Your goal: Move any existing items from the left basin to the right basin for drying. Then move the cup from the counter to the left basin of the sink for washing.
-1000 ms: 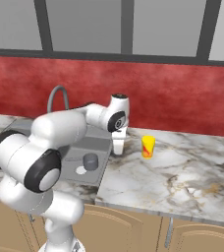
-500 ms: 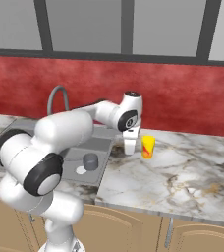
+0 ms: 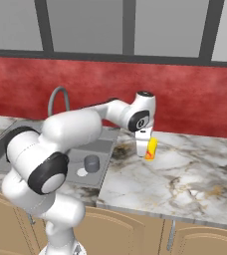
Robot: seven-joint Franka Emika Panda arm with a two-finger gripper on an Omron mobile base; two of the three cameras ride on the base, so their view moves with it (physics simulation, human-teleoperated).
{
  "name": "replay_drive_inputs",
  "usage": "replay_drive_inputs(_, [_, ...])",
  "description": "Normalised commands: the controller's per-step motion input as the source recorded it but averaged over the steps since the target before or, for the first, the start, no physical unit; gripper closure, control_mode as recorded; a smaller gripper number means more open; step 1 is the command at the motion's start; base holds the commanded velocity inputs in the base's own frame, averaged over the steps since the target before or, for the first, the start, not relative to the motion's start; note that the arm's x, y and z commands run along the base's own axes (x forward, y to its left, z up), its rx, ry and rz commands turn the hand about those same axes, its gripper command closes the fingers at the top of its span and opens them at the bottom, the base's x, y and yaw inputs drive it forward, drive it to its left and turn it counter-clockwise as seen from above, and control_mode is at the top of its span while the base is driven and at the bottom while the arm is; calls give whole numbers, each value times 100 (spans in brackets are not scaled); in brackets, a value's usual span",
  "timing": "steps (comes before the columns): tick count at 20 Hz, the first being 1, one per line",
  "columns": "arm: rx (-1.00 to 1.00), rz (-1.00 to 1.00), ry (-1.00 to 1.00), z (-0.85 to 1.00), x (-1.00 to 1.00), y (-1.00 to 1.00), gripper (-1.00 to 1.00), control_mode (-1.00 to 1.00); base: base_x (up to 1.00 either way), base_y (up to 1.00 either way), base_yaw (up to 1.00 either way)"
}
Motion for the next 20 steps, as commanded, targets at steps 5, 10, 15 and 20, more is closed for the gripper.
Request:
replay_drive_inputs(5, [0,0,1,-2,24,-22,-100,-100,0,0,0])
replay_drive_inputs(10, [0,0,3,-8,43,-11,-100,-100,0,0,0])
replay_drive_inputs(15, [0,1,4,-13,39,-7,-100,-100,0,0,0])
replay_drive_inputs(20, [1,3,1,-16,28,-10,-100,-100,0,0,0])
